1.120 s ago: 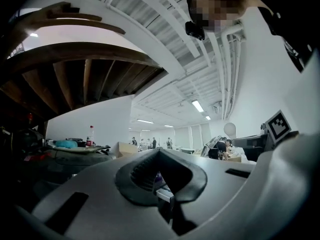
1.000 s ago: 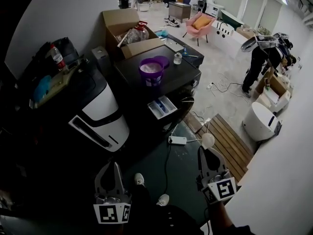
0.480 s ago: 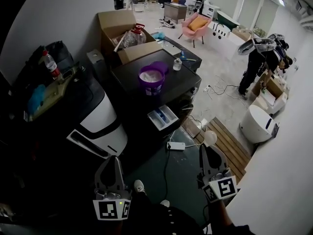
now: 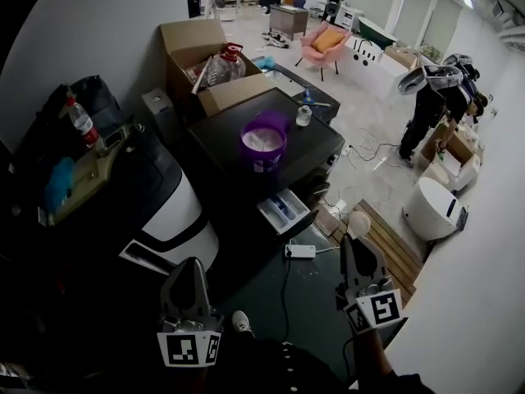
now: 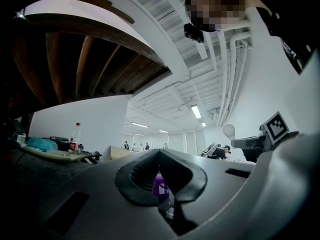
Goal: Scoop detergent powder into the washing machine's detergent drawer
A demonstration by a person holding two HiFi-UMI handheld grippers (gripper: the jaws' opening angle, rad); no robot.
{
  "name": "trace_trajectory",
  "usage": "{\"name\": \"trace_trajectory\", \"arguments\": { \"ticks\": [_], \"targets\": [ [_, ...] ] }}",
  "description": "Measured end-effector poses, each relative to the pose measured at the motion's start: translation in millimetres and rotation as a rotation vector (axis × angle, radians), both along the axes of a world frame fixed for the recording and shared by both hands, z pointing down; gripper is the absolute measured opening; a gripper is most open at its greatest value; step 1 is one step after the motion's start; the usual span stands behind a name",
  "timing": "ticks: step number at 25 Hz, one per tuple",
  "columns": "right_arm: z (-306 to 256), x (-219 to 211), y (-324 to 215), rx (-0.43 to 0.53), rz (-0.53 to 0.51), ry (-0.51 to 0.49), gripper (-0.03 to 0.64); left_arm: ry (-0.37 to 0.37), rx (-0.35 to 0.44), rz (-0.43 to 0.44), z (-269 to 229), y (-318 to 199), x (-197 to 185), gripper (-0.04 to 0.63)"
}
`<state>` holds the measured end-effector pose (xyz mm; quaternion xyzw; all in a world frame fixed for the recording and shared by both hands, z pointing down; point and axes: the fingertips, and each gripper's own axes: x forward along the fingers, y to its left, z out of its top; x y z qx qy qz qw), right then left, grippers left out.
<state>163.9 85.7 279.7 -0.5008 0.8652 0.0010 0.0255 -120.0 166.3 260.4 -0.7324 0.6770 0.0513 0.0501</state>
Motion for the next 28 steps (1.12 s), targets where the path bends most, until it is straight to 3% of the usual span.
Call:
{"name": "trace_trajectory", "arguments": {
  "ticks": [13,23,28],
  "targets": [
    [-7.7,-49.4,-27.1,0.042,0.046,-0.021,0.034,0.002,0.024,0.043,-2.0,-33.0,-56.9,0.014],
    [18.2,-54.4,-52.5,-0.016,0.069,0.013,0.034,0.003,-0.022,0.077,20.5,-65.7,-59.3,0.014],
    [4.2,-63.7,-89.9,0.016,0.043,-0.013,0.032,-0.001,-0.018,0.058,17.1,-94.2,-57.9,0.014]
  ]
}}
